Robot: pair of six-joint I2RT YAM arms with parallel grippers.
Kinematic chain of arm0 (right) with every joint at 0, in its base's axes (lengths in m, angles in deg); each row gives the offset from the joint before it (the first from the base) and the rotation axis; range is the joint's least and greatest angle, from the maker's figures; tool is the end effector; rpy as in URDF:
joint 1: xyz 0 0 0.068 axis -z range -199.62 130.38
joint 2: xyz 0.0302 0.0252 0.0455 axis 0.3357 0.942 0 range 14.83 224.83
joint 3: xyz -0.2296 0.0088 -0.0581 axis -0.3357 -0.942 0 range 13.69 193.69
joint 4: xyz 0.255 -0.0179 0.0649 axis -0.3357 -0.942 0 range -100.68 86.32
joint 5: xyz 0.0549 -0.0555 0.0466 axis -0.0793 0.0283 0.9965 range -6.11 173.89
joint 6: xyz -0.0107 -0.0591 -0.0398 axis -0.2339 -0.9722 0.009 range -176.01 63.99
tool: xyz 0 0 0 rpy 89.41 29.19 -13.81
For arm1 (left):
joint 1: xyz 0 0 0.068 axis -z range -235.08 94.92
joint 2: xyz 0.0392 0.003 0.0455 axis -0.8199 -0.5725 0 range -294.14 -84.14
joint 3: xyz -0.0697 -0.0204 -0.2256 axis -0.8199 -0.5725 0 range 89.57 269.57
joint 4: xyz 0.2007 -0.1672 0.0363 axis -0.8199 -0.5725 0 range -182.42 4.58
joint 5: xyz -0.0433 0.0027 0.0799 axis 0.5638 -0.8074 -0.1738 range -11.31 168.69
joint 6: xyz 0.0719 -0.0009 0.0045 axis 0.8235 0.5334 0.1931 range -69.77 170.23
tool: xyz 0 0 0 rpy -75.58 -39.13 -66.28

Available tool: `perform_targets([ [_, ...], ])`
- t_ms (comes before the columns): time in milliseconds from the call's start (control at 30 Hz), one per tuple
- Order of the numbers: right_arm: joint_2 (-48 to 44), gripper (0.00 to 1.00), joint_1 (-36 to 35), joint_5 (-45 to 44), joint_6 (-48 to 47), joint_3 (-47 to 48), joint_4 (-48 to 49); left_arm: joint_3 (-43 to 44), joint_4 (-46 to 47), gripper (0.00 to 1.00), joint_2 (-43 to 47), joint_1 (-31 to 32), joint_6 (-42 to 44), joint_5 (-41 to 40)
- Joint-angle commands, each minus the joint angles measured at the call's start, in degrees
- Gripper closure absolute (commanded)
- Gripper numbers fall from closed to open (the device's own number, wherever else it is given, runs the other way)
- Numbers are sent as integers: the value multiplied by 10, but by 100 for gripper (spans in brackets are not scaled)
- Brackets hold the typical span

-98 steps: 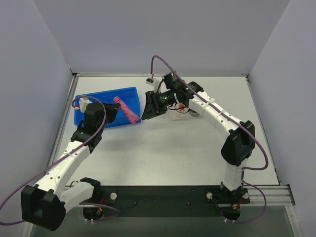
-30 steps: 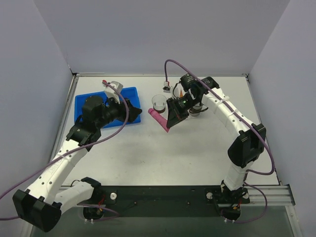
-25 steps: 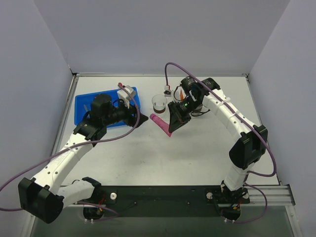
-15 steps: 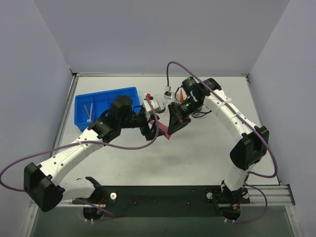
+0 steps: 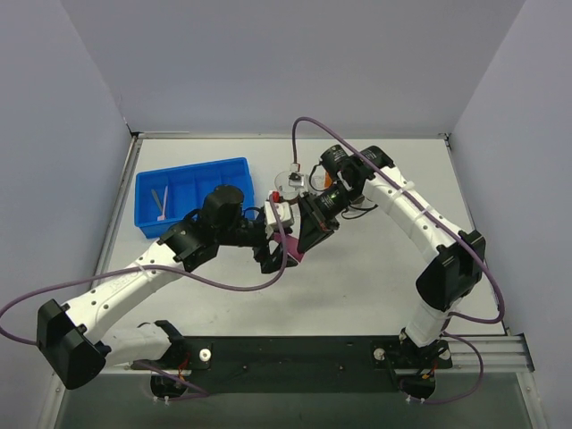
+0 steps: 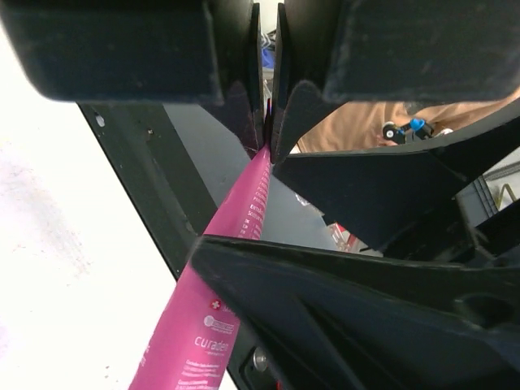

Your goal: Prepare toiletry sets of a toothbrush and toothpaste on the tray

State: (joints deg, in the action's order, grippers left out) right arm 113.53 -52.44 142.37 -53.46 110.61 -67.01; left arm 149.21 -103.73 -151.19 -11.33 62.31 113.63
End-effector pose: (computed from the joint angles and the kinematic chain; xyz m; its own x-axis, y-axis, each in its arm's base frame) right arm 0.2647 0.2312 0.2946 -0.7874 -0.4804 -0.3862 -0.5506 0.2663 0.7912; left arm 0.1897 -0.2289 0.2966 -0.1100 0.3427 -0.9330 0.9844 0.1673 -0.0546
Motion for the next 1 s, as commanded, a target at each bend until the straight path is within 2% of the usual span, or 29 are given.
perform_targets([
  [0,-25,100,-22,42,-1,3,-18,-9,-19,6,10,12,41,-16],
  [233,-27,100,-23,38,0,5,-21,-33,-16,6,10,25,88,-79],
  [367,-27,100,-21,36,-2,8,-25,-43,-16,13,10,30,102,-116],
  [500,-25,100,-10,36,-3,9,-25,-46,-15,31,3,45,107,-150],
  [600,-24,100,-1,31,-4,11,-24,-47,-11,38,2,50,106,-159],
  [733,-18,99,13,27,-3,23,-24,-51,15,61,0,54,88,-161],
  [800,-17,97,16,25,-2,28,-24,-54,27,64,-2,53,74,-166],
  [900,-14,95,20,20,0,33,-23,-60,50,73,-5,53,50,-179],
  [967,-13,93,23,17,1,35,-22,-65,70,75,-8,53,32,-195],
])
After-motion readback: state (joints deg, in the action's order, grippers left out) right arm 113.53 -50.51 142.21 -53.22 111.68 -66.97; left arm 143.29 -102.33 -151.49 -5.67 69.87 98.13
